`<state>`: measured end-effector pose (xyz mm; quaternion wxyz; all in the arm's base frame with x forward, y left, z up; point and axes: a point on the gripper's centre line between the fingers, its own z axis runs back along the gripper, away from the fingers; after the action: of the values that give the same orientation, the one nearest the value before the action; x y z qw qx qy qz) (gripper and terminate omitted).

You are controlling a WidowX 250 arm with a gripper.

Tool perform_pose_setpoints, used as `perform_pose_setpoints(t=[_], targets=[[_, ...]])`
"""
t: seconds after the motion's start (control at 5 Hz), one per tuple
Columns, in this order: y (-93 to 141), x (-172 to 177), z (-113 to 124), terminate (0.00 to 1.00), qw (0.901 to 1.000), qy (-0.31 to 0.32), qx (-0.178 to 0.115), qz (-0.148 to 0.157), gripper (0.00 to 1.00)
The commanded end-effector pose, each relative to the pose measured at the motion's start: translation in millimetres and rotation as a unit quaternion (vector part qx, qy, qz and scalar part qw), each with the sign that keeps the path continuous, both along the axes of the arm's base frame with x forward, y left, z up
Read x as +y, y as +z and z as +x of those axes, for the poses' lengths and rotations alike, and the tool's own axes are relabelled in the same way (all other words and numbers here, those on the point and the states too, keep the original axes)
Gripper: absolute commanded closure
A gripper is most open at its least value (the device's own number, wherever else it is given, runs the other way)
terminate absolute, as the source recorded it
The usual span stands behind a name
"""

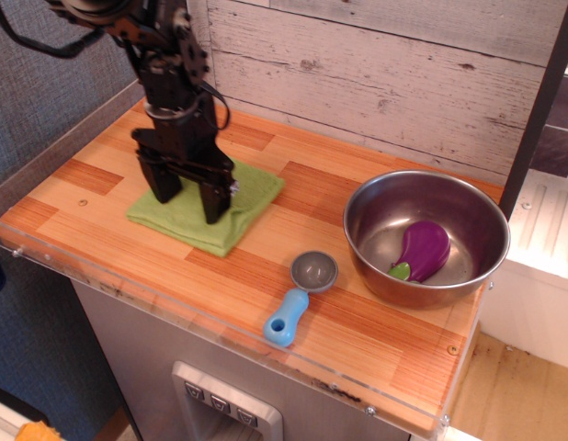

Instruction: Move the green cloth to the center right of the table next to the wall.

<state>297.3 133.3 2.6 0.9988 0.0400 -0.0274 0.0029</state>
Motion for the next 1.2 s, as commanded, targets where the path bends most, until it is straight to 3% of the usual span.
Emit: perform_pose_setpoints(t=[0.0, 0.4, 1.0], targets=[[-18, 61, -22, 0.0, 0.9992, 0.032, 0.026, -0.006, 0.0], [-7, 75, -18, 0.0, 0.9996, 0.027, 0.011, -0.002, 0.0], [85, 65, 7, 0.0, 0.9958, 0.005, -0.091, 0.005, 0.0]])
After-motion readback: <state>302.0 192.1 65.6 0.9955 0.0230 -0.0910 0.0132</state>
